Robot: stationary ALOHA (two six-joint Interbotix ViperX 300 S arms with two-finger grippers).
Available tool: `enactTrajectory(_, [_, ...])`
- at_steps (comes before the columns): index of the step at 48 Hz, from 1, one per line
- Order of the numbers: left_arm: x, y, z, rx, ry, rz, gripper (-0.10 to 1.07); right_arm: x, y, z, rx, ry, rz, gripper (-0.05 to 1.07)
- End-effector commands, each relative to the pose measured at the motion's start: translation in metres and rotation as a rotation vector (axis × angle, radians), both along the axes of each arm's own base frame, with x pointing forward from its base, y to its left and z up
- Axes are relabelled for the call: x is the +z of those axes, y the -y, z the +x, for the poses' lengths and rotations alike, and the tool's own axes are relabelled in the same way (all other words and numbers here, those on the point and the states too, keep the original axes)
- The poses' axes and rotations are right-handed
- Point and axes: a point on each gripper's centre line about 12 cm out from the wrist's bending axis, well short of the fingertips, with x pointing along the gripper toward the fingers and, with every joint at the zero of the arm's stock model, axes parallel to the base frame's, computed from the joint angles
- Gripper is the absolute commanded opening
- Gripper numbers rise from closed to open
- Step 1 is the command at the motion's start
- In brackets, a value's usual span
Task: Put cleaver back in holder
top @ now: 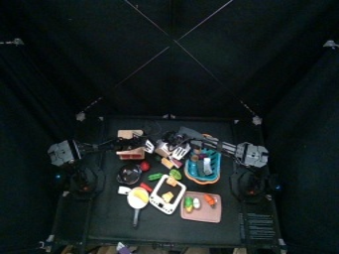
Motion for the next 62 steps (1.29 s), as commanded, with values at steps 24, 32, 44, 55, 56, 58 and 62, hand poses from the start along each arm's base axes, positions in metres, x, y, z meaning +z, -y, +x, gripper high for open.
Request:
enactTrajectory(24, [-0.007,0.002,-0.005,0.012,-0.017,-0.022,0.71,0.003,0.001,0.002,0.068,0.017,-0.003,0.58])
enactTrajectory(32, [-0.007,0.002,-0.005,0.012,-0.017,-0.022,0.71,0.002,0.002,0.002,0.07,0.015,-0.008,0.58])
enactTrajectory(44, [-0.007,0.002,-0.005,0.012,-0.017,-0.022,0.71,0.002,0.005,0.005,0.073,0.023,-0.01,0.58])
enactTrajectory(55, [-0.007,0.001,-0.005,0.013,-0.015,-0.02,0.71,0.008,0.008,0.011,0.073,0.049,-0.021,0.59])
enactTrajectory(56, [-0.007,0.001,-0.005,0.012,-0.016,-0.02,0.71,0.008,0.008,0.011,0.073,0.05,-0.022,0.6])
enactTrajectory(58, [-0.007,0.001,-0.005,0.011,-0.016,-0.02,0.71,0.008,0.009,0.012,0.074,0.052,-0.022,0.61])
enactTrajectory(62, [-0.007,0.001,-0.005,0.012,-0.017,-0.019,0.71,0.008,0.009,0.014,0.075,0.054,-0.022,0.63])
